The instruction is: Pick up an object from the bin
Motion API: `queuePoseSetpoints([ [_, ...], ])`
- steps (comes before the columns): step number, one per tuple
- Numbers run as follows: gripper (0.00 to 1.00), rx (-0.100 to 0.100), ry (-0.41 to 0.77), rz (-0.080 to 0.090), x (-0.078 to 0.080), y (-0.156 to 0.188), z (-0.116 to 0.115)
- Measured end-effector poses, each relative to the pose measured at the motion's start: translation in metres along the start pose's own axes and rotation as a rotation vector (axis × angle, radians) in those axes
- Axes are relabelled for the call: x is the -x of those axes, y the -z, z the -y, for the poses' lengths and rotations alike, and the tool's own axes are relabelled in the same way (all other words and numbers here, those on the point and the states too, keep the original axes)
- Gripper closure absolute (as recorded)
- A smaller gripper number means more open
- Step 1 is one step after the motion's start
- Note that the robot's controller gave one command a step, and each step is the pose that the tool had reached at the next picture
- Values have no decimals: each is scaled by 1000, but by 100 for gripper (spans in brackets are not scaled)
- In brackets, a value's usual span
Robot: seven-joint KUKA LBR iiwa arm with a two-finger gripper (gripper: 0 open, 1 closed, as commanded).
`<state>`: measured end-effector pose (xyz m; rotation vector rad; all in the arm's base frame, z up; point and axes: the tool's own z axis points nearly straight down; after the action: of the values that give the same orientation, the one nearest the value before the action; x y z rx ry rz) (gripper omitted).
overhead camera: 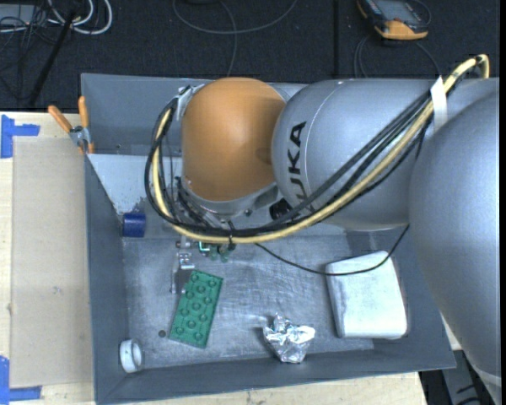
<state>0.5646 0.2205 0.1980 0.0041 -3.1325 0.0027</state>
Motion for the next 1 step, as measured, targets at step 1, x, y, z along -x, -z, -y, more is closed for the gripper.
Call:
queuePoseSetpoints([
  [1, 0, 2, 185, 18, 14, 103, 47],
])
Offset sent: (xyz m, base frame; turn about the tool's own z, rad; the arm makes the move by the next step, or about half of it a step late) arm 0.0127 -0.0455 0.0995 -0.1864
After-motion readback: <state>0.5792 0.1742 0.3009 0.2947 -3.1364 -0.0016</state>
